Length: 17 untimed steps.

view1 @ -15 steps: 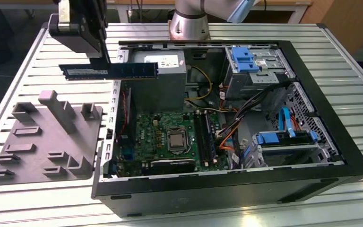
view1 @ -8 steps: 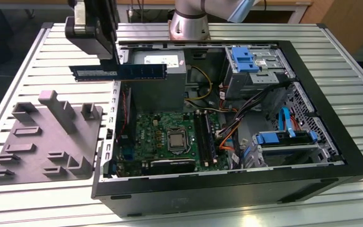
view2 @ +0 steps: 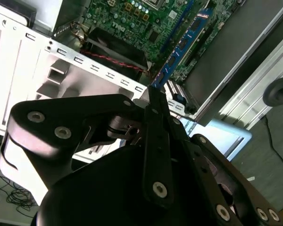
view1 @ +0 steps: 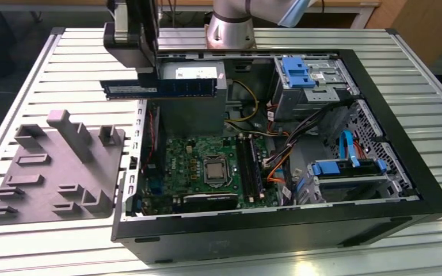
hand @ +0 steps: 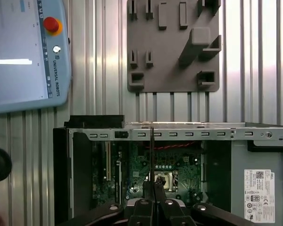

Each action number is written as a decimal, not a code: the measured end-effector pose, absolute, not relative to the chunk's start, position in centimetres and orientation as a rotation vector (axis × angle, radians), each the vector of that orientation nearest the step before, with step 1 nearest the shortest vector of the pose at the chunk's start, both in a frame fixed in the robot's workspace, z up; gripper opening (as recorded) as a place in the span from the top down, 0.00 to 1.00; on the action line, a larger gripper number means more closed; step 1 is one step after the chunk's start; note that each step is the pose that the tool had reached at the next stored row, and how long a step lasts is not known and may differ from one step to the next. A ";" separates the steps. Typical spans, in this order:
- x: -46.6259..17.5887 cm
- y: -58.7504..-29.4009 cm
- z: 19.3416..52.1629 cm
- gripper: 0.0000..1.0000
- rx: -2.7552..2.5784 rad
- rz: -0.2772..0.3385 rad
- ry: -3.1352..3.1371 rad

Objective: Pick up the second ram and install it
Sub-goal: 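Pick up the second ram and move it above second insertion slot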

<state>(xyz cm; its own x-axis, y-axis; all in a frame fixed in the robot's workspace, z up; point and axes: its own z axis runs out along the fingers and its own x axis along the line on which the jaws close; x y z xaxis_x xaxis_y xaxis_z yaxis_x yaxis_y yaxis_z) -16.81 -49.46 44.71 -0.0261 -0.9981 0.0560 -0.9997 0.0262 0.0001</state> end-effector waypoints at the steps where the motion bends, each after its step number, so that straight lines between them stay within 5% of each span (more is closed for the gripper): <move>1: -16.6 -49.5 44.7 0.88 2.164 0.060 -2.221; 17: -13.2 -49.5 44.4 0.88 2.164 0.060 -2.221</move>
